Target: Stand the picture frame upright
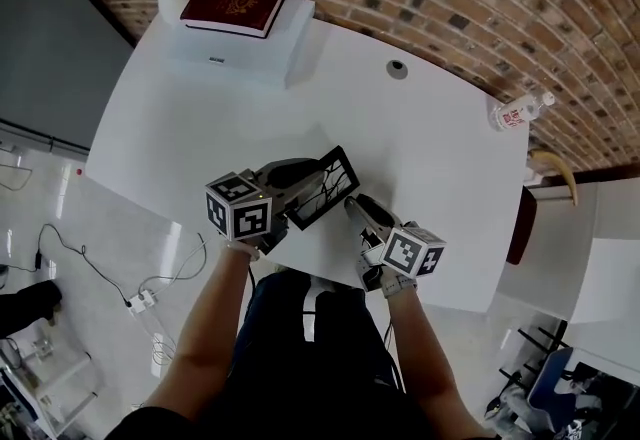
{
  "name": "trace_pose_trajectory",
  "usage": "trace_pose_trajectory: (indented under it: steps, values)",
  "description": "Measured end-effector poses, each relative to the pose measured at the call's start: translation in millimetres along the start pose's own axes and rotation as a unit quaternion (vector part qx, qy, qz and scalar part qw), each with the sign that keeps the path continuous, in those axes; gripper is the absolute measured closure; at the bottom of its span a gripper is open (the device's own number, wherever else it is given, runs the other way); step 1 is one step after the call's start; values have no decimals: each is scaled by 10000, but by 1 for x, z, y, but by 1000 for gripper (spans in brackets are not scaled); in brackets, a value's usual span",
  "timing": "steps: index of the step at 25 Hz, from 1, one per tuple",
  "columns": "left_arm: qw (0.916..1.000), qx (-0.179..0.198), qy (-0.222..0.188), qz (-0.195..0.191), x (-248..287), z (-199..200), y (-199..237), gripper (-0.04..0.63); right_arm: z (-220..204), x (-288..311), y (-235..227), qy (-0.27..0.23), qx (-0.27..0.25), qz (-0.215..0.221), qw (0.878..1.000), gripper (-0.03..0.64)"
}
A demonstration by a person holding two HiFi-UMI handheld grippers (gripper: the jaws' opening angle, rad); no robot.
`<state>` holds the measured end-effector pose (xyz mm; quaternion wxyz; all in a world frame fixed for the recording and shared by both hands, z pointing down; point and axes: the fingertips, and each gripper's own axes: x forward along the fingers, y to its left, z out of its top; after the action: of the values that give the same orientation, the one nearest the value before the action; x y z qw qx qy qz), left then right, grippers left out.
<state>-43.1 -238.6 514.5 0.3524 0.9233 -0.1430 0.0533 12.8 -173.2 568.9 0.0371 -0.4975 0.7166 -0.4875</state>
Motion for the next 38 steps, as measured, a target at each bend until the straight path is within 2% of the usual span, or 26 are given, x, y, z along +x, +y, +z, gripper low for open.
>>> trace_pose_trajectory:
  steps: [7, 11, 15, 16, 18, 22, 27, 31, 34, 38]
  values:
    - [9992, -91, -207, -343, -10, 30, 2, 520, 2, 24, 22, -282, 583, 277, 9975, 417]
    - [9978, -191, -256, -579, -16, 39, -2, 520, 10, 29, 39, -665, 985, 709, 9904, 417]
    - [9952, -417, -388, -791, -18, 50, -3, 520, 21, 27, 39, -1033, 1304, 815, 9827, 482]
    - [9939, -516, -443, -864, -18, 54, -4, 520, 24, 25, 40, -1081, 1321, 839, 9817, 504]
    - [9919, -609, -512, -986, -16, 60, -6, 520, 34, 22, 44, -1157, 1206, 967, 9812, 508]
    - [9902, -606, -597, -1105, -8, 77, -7, 520, 61, 17, 47, -1321, 954, 1111, 9804, 512]
    - [9916, -164, -307, -1246, 5, 91, -14, 517, 87, 15, 47, -1375, 625, 1090, 9825, 518]
    - [9923, 514, 127, -1116, 16, 97, -12, 515, 107, 17, 44, -1424, 382, 980, 9842, 527]
    - [9882, 1100, 544, -917, 25, 95, -8, 509, 123, 15, 42, -1359, -40, 922, 9864, 531]
    - [9795, 1640, 926, -710, 36, 98, -3, 505, 140, 15, 39, -1228, -635, 769, 9874, 531]
